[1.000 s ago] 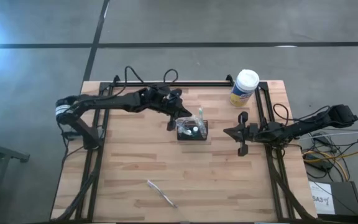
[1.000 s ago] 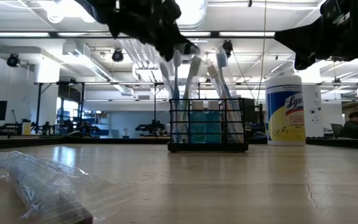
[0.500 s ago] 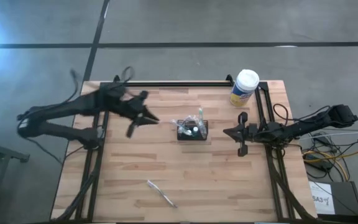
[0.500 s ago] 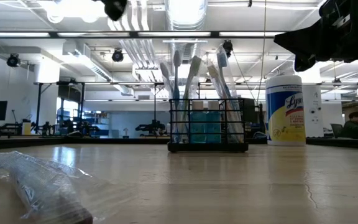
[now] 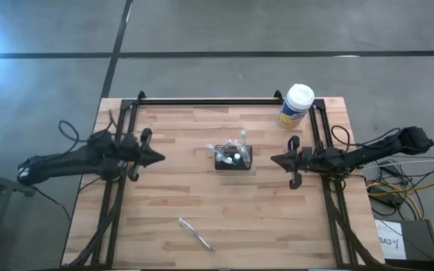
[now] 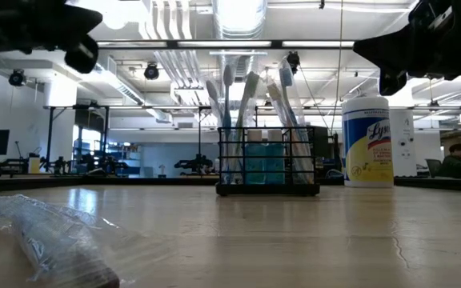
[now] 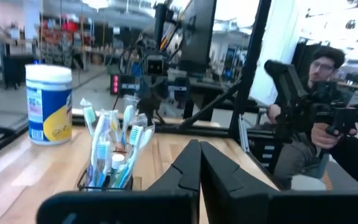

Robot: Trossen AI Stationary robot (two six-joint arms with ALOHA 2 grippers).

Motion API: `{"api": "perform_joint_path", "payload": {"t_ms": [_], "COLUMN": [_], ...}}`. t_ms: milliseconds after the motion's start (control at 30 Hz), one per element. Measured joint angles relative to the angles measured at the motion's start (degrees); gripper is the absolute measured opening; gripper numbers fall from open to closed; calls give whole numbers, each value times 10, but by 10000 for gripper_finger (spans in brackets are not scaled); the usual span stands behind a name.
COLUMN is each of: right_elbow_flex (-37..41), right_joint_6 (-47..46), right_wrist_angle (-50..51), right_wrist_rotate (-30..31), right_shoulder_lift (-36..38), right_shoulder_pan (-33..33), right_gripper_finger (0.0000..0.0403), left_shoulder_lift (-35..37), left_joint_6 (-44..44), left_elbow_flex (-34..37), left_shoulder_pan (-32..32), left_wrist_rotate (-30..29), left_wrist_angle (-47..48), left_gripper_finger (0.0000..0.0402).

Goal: Pick & Place toothbrushing station
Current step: Put the purple toothbrush into the wire organizer

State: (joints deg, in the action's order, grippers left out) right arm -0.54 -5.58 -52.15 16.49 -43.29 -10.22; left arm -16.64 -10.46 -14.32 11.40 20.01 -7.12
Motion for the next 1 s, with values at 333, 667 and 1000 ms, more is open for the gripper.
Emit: {"api": "perform_joint_path", "payload": {"t_ms": [333, 667, 1000], "right_elbow_flex": [-66, -326, -610], "right_joint_6": [-8, -88, -227], "right_wrist_angle": [87, 319, 438], "right_wrist_rotate": [4, 4, 17], "right_shoulder_lift": [-26, -234, -524], "right_shoulder_pan": [0, -40, -101], "right_gripper_finger": [8, 8, 8], "left_shoulder_lift": [117, 152, 149], "left_joint_6": [-5, -27, -49], "left_elbow_flex": [99, 116, 116], "left_shoulder_pan": [0, 1, 1], "left_wrist_rotate": [-31, -36, -34], "left_wrist_angle": [-14, -10, 6], "left_gripper_finger": [7, 14, 10]}}
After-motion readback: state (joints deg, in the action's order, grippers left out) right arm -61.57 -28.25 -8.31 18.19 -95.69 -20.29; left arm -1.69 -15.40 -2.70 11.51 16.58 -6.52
